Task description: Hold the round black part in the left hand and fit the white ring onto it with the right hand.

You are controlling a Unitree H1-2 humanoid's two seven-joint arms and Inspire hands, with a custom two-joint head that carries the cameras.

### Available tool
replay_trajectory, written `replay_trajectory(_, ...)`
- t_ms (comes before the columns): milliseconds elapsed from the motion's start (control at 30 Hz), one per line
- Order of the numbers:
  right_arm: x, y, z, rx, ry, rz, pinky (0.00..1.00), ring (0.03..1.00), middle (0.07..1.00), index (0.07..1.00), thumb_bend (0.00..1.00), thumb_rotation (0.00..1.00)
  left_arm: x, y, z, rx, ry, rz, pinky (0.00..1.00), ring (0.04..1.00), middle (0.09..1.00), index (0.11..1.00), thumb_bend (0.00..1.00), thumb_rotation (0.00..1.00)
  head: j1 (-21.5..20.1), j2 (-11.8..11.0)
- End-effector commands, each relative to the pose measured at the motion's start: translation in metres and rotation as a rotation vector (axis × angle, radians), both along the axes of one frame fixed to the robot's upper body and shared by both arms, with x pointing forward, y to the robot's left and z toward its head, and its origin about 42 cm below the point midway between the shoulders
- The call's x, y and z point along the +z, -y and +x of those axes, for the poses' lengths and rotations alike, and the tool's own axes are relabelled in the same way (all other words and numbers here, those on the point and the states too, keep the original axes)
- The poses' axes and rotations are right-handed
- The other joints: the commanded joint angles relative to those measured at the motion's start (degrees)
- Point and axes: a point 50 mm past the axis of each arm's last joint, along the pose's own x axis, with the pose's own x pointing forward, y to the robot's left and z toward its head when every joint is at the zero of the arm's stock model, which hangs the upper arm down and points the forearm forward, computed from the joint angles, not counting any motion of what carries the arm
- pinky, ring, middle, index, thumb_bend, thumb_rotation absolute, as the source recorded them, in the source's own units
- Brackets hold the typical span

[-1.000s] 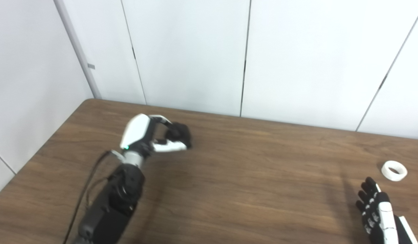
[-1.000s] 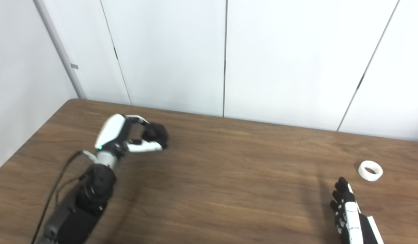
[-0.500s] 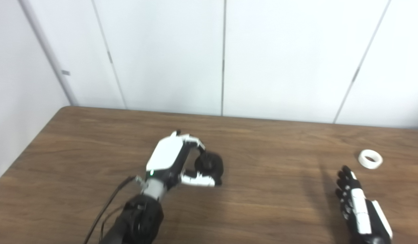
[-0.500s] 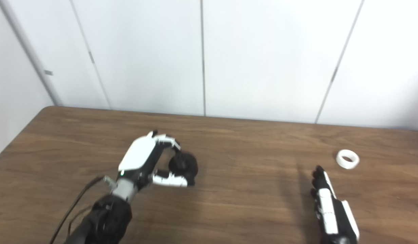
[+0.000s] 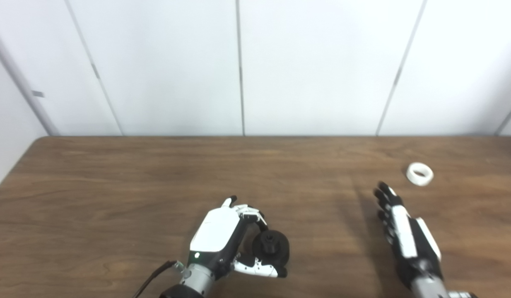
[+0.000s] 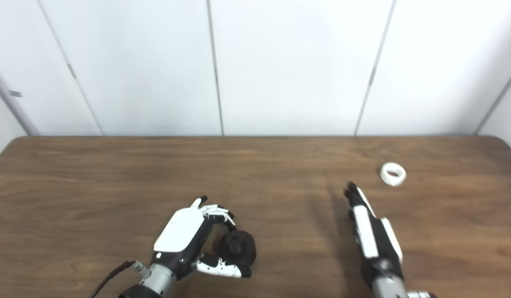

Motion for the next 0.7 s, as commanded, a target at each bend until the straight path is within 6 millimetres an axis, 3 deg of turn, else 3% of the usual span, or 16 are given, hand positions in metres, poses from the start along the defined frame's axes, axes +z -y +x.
replay_trajectory(0, 0.018, -0.005, 0.002, -0.003, 0.065, 0.006, 1.00, 1.000, 0.948, 0.943, 0.55, 1.00, 0.011, 0.002, 0.002, -0.012, 0.072, -0.005, 1.00, 0.849, 0.764, 0.483, 0.52, 0.06, -0.3, 0.3)
replay_trajectory(267, 0.024, -0.009, -0.001, -0.013, 0.060, -0.008, 1.00, 0.999, 0.947, 0.946, 0.60, 1.00, -0.005, 0.006, -0.014, -0.020, 0.070, 0.000, 1.00, 0.844, 0.756, 0.483, 0.53, 0.06, -2.1, 2.7)
replay_trajectory(533, 0.029, -0.003, -0.004, -0.029, 0.066, -0.017, 1.00, 0.977, 0.940, 0.932, 0.57, 1.00, -0.020, 0.005, -0.025, -0.022, 0.089, 0.002, 1.00, 0.840, 0.752, 0.483, 0.52, 0.06, -2.9, 3.7)
replay_trajectory(667, 0.031, 0.001, -0.004, -0.042, 0.077, -0.024, 1.00, 0.965, 0.933, 0.912, 0.55, 0.90, -0.025, 0.004, -0.027, -0.023, 0.103, 0.013, 1.00, 0.842, 0.753, 0.483, 0.53, 0.06, -3.3, 3.9)
